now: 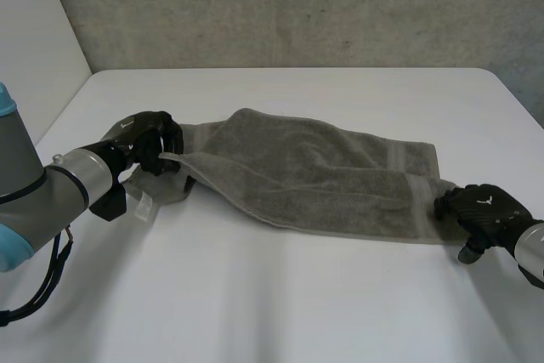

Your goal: Fold the towel.

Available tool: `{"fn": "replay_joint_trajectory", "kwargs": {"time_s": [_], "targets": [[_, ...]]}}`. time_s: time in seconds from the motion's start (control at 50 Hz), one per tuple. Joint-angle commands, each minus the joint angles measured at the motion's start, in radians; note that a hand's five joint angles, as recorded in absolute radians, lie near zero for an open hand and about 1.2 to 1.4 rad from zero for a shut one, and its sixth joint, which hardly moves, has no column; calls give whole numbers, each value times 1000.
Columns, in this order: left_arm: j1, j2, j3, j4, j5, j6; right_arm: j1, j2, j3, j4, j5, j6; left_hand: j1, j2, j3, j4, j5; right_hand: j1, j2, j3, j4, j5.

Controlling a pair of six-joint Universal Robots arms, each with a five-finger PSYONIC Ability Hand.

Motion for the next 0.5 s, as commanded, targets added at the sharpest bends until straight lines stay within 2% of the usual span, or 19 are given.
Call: {"fn": "replay_joint_trajectory", "kwargs": {"time_s": [0.02, 0.5], "targets": [[0, -1, -4, 16, 1, -1, 0, 15, -26, -6, 3, 2, 63, 33, 13, 36, 26, 35, 46, 40, 38, 31], [0, -11, -4, 30, 1, -1, 45, 81, -128, -8, 36, 6, 63, 33, 13, 36, 26, 96, 108, 101, 100, 93]]}}
